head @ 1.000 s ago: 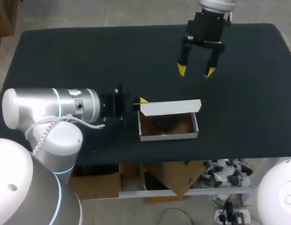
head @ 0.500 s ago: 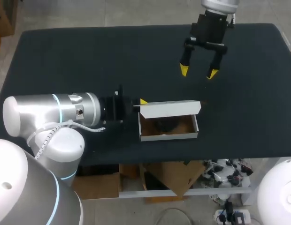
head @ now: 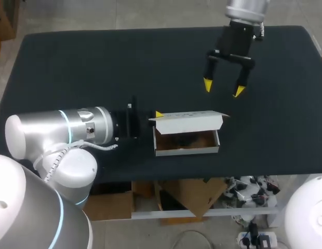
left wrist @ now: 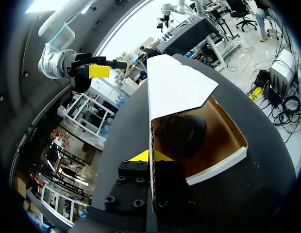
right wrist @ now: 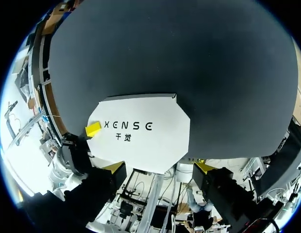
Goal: Assemble the packaging by folding the flat box into shape, placing the metal phone stand inside, and closing the box properly
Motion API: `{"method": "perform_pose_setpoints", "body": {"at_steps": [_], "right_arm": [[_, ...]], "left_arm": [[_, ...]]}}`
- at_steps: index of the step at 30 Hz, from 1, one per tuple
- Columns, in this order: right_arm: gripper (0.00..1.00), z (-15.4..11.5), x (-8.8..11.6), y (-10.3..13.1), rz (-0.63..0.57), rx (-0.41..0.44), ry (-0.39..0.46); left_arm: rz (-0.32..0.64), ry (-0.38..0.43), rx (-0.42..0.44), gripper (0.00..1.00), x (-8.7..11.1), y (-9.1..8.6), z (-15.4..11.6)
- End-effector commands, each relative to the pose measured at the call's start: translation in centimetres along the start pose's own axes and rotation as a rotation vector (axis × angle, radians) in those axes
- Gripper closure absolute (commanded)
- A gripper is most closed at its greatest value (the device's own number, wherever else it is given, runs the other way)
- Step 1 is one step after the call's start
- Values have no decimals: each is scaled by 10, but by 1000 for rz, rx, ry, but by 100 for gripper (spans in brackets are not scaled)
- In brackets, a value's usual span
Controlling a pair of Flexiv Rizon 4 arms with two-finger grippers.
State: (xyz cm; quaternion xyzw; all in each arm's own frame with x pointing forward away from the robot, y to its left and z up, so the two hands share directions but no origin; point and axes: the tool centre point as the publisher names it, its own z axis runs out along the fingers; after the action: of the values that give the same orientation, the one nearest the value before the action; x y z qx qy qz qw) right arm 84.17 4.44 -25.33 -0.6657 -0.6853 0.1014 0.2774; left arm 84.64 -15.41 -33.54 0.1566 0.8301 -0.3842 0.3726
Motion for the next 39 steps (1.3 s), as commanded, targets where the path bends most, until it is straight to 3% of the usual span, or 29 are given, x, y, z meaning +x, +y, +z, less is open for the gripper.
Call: {"method": "perform_pose_setpoints", "body": {"at_steps": [1, 4, 8, 22, 39], "right_arm": [[33, 7, -7, -2, 7, 2, 15], [51, 14, -8, -3, 11, 9, 25], [57, 23, -10, -3, 18, 19, 32], [57, 53, -16, 3, -16, 5, 64], [57, 64, -14, 5, -71, -36, 77]], "left_arm": [[7, -30, 3, 100, 8, -1, 4], [21, -39, -3, 100, 10, -1, 4], [31, -51, 1, 100, 12, -1, 3], [56, -81, 5, 100, 16, 2, 2], [70, -89, 2, 100, 20, 5, 5]]}}
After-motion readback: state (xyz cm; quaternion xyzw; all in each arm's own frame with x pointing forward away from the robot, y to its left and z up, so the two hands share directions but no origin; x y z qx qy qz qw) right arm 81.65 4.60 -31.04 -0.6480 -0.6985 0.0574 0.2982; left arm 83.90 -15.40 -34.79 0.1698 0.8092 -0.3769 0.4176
